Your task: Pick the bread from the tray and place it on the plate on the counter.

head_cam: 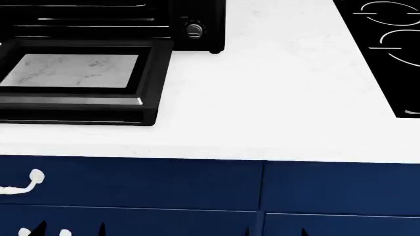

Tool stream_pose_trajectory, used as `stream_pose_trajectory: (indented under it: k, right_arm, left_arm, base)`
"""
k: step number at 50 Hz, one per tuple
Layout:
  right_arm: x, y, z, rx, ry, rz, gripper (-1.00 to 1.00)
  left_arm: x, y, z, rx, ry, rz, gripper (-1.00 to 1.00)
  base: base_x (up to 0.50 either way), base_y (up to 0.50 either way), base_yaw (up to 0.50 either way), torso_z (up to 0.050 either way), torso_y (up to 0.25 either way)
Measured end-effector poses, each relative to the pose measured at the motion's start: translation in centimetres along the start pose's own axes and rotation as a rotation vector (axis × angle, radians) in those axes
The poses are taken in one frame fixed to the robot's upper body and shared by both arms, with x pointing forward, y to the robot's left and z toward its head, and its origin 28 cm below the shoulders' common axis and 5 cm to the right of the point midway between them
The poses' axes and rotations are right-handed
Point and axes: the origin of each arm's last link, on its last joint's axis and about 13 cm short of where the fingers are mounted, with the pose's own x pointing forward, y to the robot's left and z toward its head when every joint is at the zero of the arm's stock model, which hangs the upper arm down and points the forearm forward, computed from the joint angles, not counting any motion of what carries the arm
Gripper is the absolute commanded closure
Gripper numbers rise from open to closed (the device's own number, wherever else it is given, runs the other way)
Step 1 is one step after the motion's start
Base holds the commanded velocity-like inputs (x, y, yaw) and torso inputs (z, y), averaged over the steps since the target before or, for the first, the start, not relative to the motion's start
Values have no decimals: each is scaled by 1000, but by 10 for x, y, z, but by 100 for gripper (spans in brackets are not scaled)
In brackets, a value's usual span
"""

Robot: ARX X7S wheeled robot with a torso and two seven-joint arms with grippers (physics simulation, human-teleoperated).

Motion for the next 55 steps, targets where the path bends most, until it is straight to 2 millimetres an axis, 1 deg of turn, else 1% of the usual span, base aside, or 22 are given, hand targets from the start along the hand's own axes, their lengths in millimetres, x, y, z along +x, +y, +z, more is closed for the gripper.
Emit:
stream_pose_trajectory:
  k: [2,22,35,37,41,46,55]
  right_arm:
    - [0,2,2,1,1,15,-100]
    - [0,-3,0,9,4,-2,-100]
    - [-2,-4,2,20,3,-5,-100]
    - [-2,-5,2,22,3,-6,-100]
    - [-3,-6,5,25,-1,-13,-100]
    - [-4,-9,12,22,-16,-22,-100]
    - [-6,-11,23,-20,-34,-27,-100]
  left_arm:
    - [1,0,0,-3,1,7,-100]
    - [0,0,-2,22,13,8,-100]
    - [-1,-1,-2,42,40,13,-100]
    - [-1,-1,-1,46,41,13,-100]
    - [-3,-1,3,57,33,8,-100]
    - [-11,1,14,73,17,5,-100]
    - [-25,2,32,86,-2,2,-100]
  base:
    - [0,0,0,0,0]
    - [0,0,0,0,0]
    - [0,0,0,0,0]
    - [0,0,0,38,116]
    - [0,0,0,42,126]
    - [0,0,0,42,127]
    - [0,500,0,42,127]
